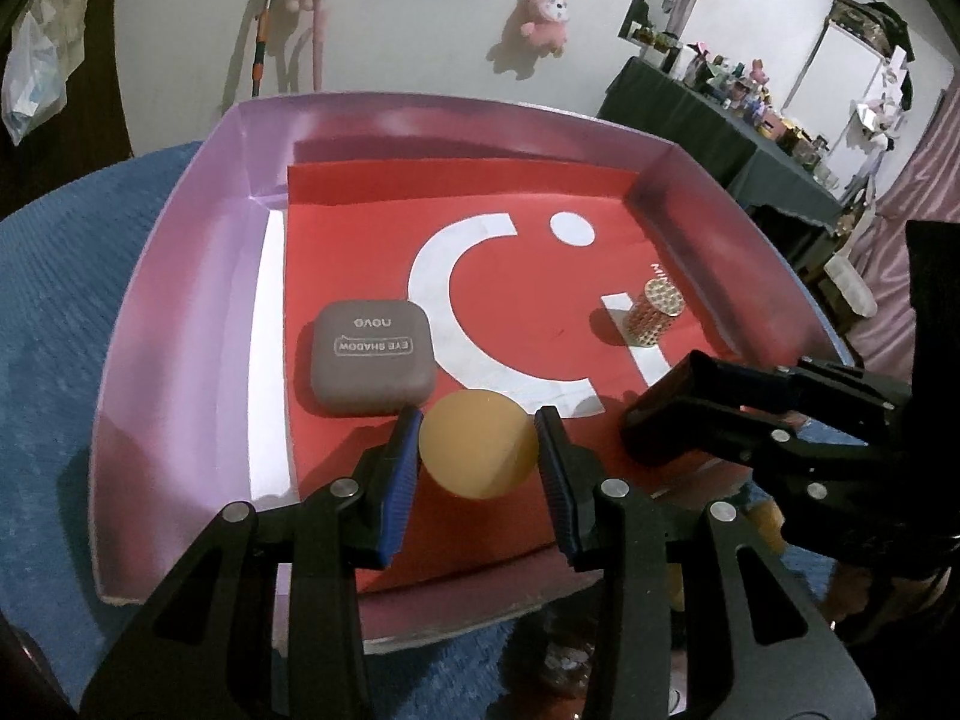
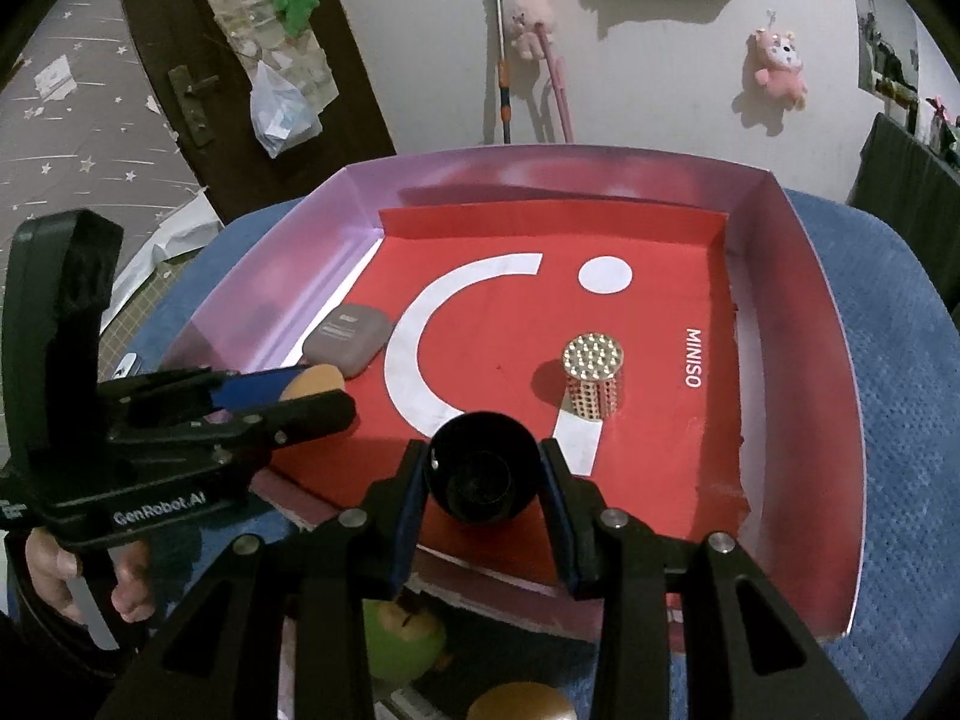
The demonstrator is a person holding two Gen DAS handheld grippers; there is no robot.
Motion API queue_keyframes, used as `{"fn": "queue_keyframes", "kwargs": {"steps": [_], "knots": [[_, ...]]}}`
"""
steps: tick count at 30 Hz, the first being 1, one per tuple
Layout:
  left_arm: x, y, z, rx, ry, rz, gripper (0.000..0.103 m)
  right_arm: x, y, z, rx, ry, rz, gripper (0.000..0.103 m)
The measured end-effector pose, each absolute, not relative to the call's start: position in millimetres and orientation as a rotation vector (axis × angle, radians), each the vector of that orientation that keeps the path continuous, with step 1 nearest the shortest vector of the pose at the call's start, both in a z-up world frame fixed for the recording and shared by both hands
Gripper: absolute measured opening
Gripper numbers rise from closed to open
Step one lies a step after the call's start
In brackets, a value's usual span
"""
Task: Organize rigid objects
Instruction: 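Carry the orange sponge and black cap with both grippers into the pink box, then lower the sponge beside the compact and the cap beside the gold cylinder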
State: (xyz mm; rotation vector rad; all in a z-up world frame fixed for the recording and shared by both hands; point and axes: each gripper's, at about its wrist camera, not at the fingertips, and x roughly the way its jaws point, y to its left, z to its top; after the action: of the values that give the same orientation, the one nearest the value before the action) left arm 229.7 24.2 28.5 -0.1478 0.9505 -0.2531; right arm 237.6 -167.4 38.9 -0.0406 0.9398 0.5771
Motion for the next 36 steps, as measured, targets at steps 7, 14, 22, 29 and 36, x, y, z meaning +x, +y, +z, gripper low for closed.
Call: {"fn": "queue_keyframes", "kwargs": {"steps": [7,14,22,29,36], "knots": [[235.9,25.6,20.5,-0.162,0.973,-0.25,0.036,244.3,-160.4,39.0,-0.061,0.941,0.571,0.039],[239.7,27.4,19.0,-0.175,0.965,-0.23,0.036,249.4,-157.6,38.1,-0.069,0.918,0.545,0.039],[247.2,28.4,17.5,-0.185,0.949,-0.211,0.036,255.0,-158.6,38.1,-0.057,0.904,0.524,0.039],[247.5,27.6,17.3,-0.172,0.94,-0.211,0.036,255.4,-158.5,37.7,-0.057,0.903,0.523,0.039],[250.6,29.7,17.2,-0.189,0.935,-0.205,0.036,259.1,-158.0,38.1,-0.064,0.885,0.501,0.039]]}}
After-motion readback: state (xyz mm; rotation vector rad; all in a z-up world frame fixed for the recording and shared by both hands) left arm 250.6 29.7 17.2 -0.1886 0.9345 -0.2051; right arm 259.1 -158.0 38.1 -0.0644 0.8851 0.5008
